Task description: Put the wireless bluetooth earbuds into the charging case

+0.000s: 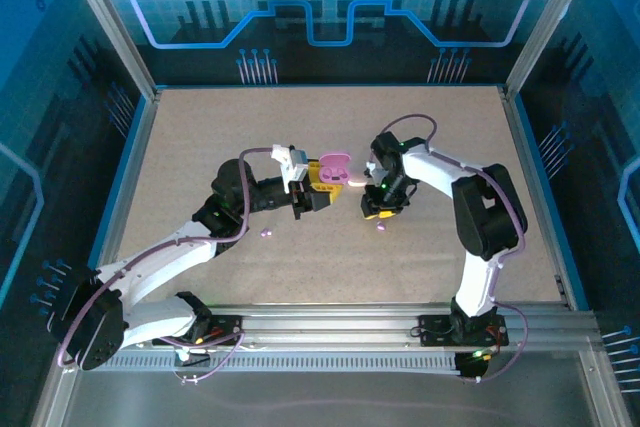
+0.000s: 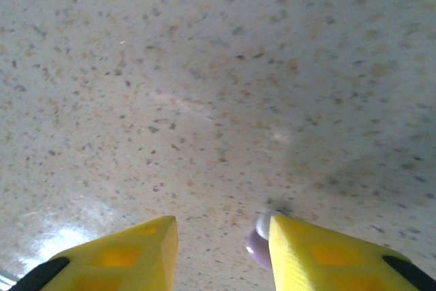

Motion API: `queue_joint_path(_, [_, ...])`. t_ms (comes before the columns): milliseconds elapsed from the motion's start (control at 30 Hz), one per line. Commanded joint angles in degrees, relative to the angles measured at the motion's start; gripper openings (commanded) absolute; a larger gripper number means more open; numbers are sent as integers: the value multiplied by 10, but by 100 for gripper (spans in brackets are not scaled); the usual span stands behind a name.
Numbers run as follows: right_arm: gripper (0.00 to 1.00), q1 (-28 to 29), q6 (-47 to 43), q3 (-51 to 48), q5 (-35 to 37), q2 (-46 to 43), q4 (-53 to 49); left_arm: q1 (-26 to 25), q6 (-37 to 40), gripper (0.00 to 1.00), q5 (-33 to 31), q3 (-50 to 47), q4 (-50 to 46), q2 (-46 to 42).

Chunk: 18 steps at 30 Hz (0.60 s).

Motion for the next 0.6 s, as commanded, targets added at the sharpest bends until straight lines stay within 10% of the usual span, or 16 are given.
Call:
queue_joint_path(0, [44, -20, 18, -9, 32, -17, -8, -2, 7, 32, -5, 0, 4, -14])
queue_joint_path(567, [47, -3, 48, -77, -51, -19, 32, -2, 9, 32, -6, 2, 2, -14])
